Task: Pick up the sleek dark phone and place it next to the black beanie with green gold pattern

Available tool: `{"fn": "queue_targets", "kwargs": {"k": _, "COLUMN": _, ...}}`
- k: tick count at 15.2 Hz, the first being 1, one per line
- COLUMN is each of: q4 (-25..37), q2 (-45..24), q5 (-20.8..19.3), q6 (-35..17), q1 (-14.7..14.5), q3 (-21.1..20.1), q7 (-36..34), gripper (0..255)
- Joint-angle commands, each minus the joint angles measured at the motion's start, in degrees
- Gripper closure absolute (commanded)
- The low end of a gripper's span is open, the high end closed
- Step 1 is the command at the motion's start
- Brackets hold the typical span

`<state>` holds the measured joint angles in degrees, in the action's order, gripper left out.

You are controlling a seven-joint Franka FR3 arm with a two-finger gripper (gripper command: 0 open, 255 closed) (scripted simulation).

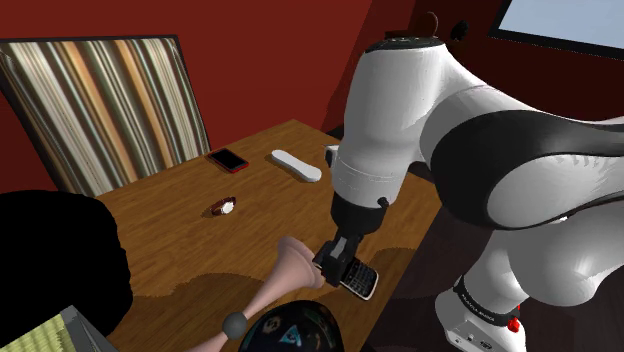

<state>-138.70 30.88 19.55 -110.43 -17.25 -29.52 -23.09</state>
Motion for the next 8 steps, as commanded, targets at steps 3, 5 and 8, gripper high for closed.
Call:
{"fn": "queue_targets", "kwargs": {"k": 3, "q4": -2.4, "q2": -1.2, "q5": 0.4, "q6": -3.6, "q1": 0.0, "q3": -0.9, "q7": 0.2, "gripper": 255}}
{"fn": "queue_targets", "kwargs": {"k": 5, "q4": -3.6, "q2": -1.7, "q5": 0.6, "q6": -5.2, "q1": 0.0, "q3": -1.4, "q7": 0.3, "gripper": 255}}
{"fn": "queue_targets", "kwargs": {"k": 8, "q4": -5.2, "q2": -2.7, "q5": 0.9, "q6": -7.8, "q1": 0.0, "q3": -2.0, "q7": 0.4, "gripper": 255}}
